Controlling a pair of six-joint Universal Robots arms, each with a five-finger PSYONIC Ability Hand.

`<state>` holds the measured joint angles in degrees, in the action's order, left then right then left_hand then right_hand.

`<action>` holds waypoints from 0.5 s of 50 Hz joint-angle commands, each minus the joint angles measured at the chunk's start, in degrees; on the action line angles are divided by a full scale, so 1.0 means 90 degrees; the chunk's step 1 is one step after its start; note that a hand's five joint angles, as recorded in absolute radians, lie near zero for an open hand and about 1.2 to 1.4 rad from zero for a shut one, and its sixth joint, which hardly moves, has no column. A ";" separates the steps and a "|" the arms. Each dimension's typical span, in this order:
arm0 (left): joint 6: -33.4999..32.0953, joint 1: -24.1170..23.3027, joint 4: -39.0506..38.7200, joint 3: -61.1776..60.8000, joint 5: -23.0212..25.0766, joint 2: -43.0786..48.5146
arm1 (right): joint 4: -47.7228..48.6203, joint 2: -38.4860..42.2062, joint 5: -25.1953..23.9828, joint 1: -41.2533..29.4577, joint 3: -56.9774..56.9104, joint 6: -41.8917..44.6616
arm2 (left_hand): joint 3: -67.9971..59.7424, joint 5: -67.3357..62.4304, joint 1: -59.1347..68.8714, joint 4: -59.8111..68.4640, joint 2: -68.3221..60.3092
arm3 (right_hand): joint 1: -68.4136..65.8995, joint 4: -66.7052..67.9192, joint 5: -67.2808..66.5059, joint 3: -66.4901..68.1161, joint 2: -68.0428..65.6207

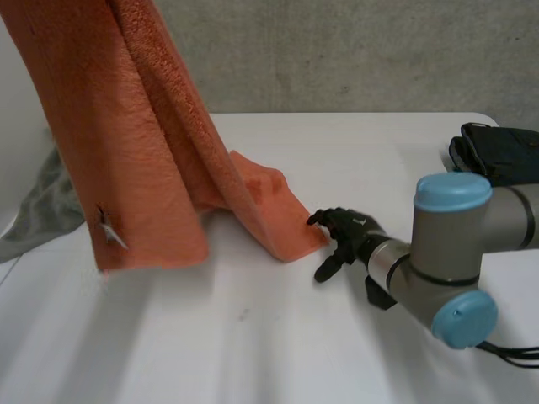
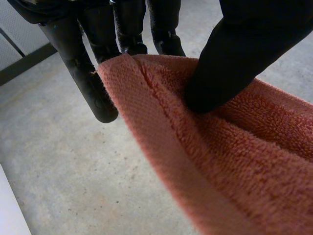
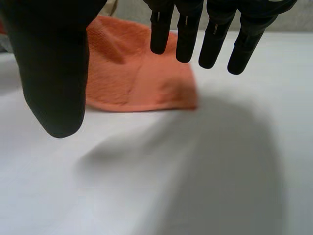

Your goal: Fold the laundry.

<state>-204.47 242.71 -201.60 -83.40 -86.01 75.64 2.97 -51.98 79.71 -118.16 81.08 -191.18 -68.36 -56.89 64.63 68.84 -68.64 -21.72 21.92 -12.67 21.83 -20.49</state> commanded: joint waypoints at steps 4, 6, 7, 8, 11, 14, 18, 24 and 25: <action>0.0014 -0.0005 0.0076 0.0243 -0.0003 -0.0006 | 0.0695 0.0434 0.0078 -0.0787 -0.0434 -0.1541 | -0.1294 -0.1456 0.1707 0.1240 -0.1262 | -0.0370 0.0348 -0.0265 0.0359 -0.0507; 0.0024 -0.0005 0.0115 0.0311 -0.0013 -0.0006 | 0.0861 0.0678 0.0205 -0.0865 -0.0638 -0.1639 | -0.1294 -0.1456 0.1707 0.1240 -0.1262 | -0.0370 0.0348 -0.0265 0.0358 -0.0507; 0.0024 -0.0015 0.0124 0.0341 -0.0013 -0.0006 | 0.0901 0.0756 0.0292 -0.0894 -0.0726 -0.1649 | -0.1294 -0.1456 0.1707 0.1240 -0.1262 | -0.0370 0.0348 -0.0265 0.0359 -0.0507; 0.0034 -0.0015 0.0144 0.0360 -0.0023 -0.0006 | 0.0930 0.0834 0.0380 -0.0943 -0.0804 -0.1658 | -0.1294 -0.1456 0.1707 0.1240 -0.1262 | -0.0407 0.0385 -0.0302 0.0396 -0.0544; 0.0053 -0.0015 0.0193 0.0419 -0.0042 -0.0016 | 0.1076 0.1127 0.0800 -0.1080 -0.1195 -0.1727 | -0.1294 -0.1456 0.1707 0.1240 -0.1262 | -0.0650 0.0628 -0.0545 0.0638 -0.0787; 0.0083 -0.0035 0.0222 0.0458 -0.0052 -0.0026 | 0.1194 0.1430 0.1064 -0.1109 -0.1508 -0.1844 | -0.1294 -0.1456 0.1707 0.1240 -0.1262 | -0.1860 0.1839 -0.1755 0.1849 -0.1997; 0.0112 -0.0044 0.0222 0.0439 -0.0062 -0.0065 | 0.1252 0.1509 0.1172 -0.1100 -0.1723 -0.1835 | -0.1294 -0.1456 0.1707 0.1240 -0.1262 | -0.6475 0.6453 -0.6370 0.6463 -0.6612; 0.0102 -0.0006 0.0232 0.0380 -0.0091 -0.0065 | 0.1252 0.0702 0.1231 -0.0682 -0.1120 -0.1339 | -0.1294 -0.1456 0.1707 0.1240 -0.1262 | -0.6475 0.6454 -0.6370 0.6464 -0.6612; 0.0102 0.0024 0.0242 0.0370 -0.0130 -0.0065 | 0.1243 0.0476 0.1183 -0.0506 -0.1021 -0.1124 | -0.1294 -0.1456 0.1707 0.1240 -0.1262 | -0.6475 0.6454 -0.6370 0.6464 -0.6612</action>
<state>-203.51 242.35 -199.53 -79.50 -86.60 75.10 14.09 -39.26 90.39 -127.65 66.49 -207.16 -68.36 -56.89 64.63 68.84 -68.64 -64.53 68.05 -56.47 67.58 -67.38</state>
